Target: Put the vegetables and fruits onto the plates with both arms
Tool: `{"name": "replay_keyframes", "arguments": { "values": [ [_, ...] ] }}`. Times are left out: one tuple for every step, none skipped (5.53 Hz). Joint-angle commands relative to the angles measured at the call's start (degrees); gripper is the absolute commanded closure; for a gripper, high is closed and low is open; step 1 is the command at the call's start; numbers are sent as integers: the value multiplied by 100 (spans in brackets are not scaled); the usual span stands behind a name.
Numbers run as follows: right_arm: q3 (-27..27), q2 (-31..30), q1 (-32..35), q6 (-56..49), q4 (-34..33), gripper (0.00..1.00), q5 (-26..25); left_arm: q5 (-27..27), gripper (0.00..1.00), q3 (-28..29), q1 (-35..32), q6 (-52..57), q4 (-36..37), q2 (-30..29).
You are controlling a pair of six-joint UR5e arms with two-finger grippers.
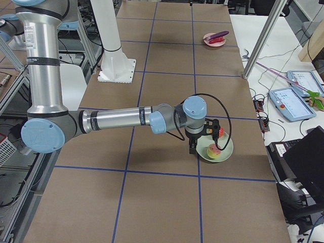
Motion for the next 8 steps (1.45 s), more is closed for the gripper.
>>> {"name": "replay_keyframes", "arguments": {
  "values": [
    [19, -197, 9, -76, 6, 0, 2, 0, 0, -263, -365, 1059, 24, 480],
    [-7, -232, 62, -486, -46, 0, -59, 44, 0, -194, -671, 1709, 250, 472],
    [-24, -250, 254, -994, -334, 0, -68, 357, 0, -220, -927, 2299, 522, 463],
    [210, -250, 369, -1269, -1041, 0, -16, 761, 0, -211, -981, 2470, 812, 454],
    [508, -216, 509, -1855, -2049, 0, -16, 695, 0, -211, -964, 2471, 1233, 489],
    [503, -267, 554, -1956, -2224, 0, 71, 660, 0, -168, -973, 2472, 1220, 646],
    [511, -268, 554, -1923, -2200, 0, 142, 33, 0, -184, -964, 2428, 1185, 691],
    [468, -355, 554, -1948, -2165, 0, 116, -34, 0, -193, -964, 2445, 1184, 692]
  ]
}}
